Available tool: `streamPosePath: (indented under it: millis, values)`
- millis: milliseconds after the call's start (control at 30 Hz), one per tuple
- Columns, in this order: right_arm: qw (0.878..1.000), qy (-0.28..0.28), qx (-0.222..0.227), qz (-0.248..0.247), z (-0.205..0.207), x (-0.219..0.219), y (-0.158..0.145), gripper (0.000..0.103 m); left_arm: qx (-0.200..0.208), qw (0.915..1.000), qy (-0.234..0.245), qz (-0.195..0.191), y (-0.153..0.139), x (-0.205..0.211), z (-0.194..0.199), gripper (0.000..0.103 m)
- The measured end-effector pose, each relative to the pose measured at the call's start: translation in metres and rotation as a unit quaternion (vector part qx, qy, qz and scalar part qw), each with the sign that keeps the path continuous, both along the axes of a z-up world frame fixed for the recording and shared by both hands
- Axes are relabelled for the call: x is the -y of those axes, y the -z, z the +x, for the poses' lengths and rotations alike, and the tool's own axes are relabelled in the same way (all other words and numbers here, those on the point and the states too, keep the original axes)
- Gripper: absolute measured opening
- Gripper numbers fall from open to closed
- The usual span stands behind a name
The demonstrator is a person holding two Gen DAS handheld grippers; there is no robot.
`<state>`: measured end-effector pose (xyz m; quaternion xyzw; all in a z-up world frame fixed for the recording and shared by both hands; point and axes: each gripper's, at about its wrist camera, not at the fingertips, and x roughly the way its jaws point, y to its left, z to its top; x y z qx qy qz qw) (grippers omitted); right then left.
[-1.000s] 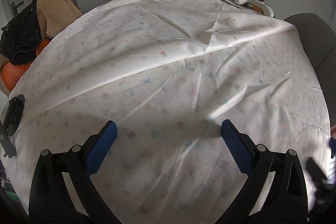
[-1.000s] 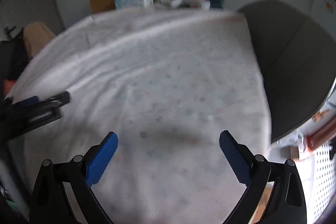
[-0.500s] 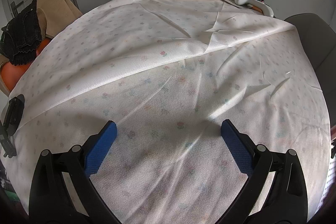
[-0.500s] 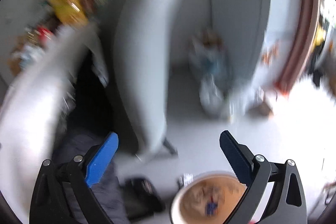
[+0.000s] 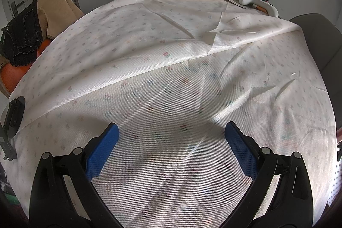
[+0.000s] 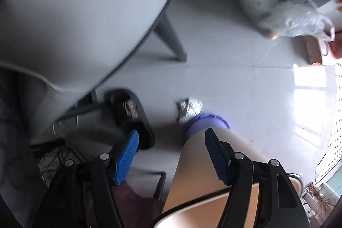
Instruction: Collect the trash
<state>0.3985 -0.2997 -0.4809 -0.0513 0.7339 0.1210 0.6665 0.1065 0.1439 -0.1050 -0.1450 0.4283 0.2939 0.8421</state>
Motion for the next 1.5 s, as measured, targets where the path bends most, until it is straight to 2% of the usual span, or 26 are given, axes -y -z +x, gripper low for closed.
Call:
streamPosePath:
  millis: [67,167,200,233,267,367,400,433,500,567,633,833,1000,1067,1100,1133,1233,1267,1333,1367,1400,1433,1500]
  values:
    - [0.999,-0.030,-0.008,-0.014,-0.013,-0.013,0.011,0.065,0.000,1.0000,0.000,0.000,0.000,0.000,0.000,0.099]
    - [0.999,-0.014,-0.029,0.004,-0.039,-0.025,0.025,0.068,0.000,1.0000,0.000,0.000,0.000,0.000,0.000,0.099]
    - [0.999,0.009,-0.042,0.018,-0.045,-0.027,0.031,0.070,0.000,1.0000,0.000,0.000,0.000,0.000,0.000,0.099]
    - [0.999,0.025,-0.046,0.012,-0.050,-0.027,0.036,0.073,0.000,1.0000,0.000,0.000,0.000,0.000,0.000,0.099]
    - [0.999,0.028,-0.040,-0.014,-0.056,-0.037,0.044,0.074,0.000,1.0000,0.000,0.000,0.000,0.000,0.000,0.099]
    - [0.998,-0.021,-0.022,-0.053,-0.072,-0.072,0.071,0.078,0.000,1.0000,0.000,0.000,0.000,0.000,0.000,0.099]
    - [0.996,-0.031,-0.026,-0.076,-0.077,-0.079,0.084,0.078,0.000,1.0000,0.000,0.000,0.000,0.000,0.000,0.099]
    - [0.993,-0.038,-0.053,-0.101,-0.085,-0.083,0.111,0.078,0.000,1.0000,0.000,0.000,0.000,0.000,0.000,0.099]
    - [0.986,-0.034,-0.079,-0.144,-0.091,-0.084,0.147,0.077,0.000,1.0000,0.000,0.000,0.000,0.000,0.000,0.099]
    - [0.977,-0.041,-0.064,-0.197,-0.089,-0.085,0.172,0.079,0.000,1.0000,0.000,0.000,0.000,0.000,0.000,0.099]
    - [0.969,-0.056,-0.030,-0.239,-0.078,-0.089,0.194,0.083,0.000,1.0000,0.000,0.000,0.000,0.000,0.000,0.099]
    - [0.961,0.030,-0.032,-0.272,-0.027,-0.074,0.254,0.083,0.000,1.0000,0.000,0.000,0.000,0.000,0.000,0.099]
    - [0.959,0.091,-0.075,-0.258,0.007,-0.053,0.309,0.082,0.000,1.0000,0.000,0.000,0.000,0.000,-0.001,0.099]
    - [0.957,0.125,-0.088,-0.249,0.011,-0.042,0.326,0.079,0.000,1.0000,0.000,0.000,0.000,0.001,0.000,0.099]
    - [0.951,0.154,-0.100,-0.250,0.010,-0.032,0.337,0.077,0.000,1.0000,0.000,0.000,0.000,0.001,-0.001,0.099]
    - [0.947,0.167,-0.105,-0.252,0.007,-0.028,0.345,0.072,0.000,1.0000,0.000,0.000,0.000,0.000,0.001,0.099]
    - [0.943,0.203,-0.118,-0.237,-0.001,-0.015,0.363,0.066,0.000,1.0000,0.000,0.000,0.000,0.000,0.002,0.099]
    - [0.944,0.205,-0.115,-0.231,-0.003,-0.013,0.367,0.073,0.000,1.0000,0.000,0.000,0.000,0.000,0.002,0.099]
    - [0.940,0.223,-0.075,-0.248,-0.003,-0.007,0.359,0.088,0.000,1.0000,0.000,0.000,0.000,0.000,0.002,0.099]
    - [0.939,0.233,-0.060,-0.247,-0.003,-0.003,0.356,0.089,0.000,1.0000,0.000,0.000,0.000,0.000,0.002,0.099]
    - [0.939,0.246,-0.048,-0.237,-0.002,0.001,0.352,0.087,0.000,1.0000,0.000,0.000,0.000,0.000,0.002,0.099]
    - [0.940,0.259,-0.041,-0.218,-0.002,0.003,0.346,0.074,0.000,1.0000,0.000,0.000,0.000,0.000,0.002,0.099]
    - [0.948,0.272,-0.041,-0.160,-0.004,-0.003,0.338,0.036,0.000,1.0000,0.000,0.000,0.000,0.000,0.001,0.099]
